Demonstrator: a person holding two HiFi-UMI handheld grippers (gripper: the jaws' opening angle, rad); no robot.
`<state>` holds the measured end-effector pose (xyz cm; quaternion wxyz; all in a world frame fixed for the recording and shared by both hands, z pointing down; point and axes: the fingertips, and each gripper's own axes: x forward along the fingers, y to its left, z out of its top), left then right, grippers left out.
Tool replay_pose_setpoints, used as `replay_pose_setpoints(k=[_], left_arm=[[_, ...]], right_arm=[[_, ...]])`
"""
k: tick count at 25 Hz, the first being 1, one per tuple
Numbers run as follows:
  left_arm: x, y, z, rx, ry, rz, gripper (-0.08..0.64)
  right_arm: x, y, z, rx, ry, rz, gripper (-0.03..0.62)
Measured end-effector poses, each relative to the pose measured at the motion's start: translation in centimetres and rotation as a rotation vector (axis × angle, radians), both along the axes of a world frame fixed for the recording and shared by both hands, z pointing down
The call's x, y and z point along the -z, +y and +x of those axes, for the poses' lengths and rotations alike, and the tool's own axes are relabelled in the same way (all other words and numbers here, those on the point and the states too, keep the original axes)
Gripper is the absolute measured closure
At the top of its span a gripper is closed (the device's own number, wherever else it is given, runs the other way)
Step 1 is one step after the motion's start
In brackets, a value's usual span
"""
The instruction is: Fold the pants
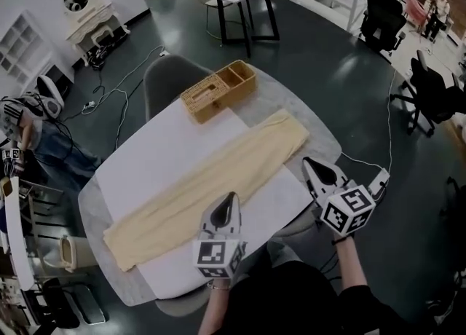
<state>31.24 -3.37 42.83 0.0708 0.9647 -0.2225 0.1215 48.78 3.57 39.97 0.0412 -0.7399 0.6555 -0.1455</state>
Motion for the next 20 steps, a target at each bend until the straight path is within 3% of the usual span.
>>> replay_pose_setpoints(k=[9, 20], left_arm=[[-2.7, -1.6, 5.7, 0.041, -0.051, -0.047, 0.546], [-7.1, -7.1, 7.6, 0.113, -0.097, -0.151, 0.546]], right_arm=[[-3.3, -5.0, 7.0, 0.095, -0.001, -0.086, 0.578], [-8.6, -11.5, 11.9, 0.099, -0.029, -0.200, 0.578]])
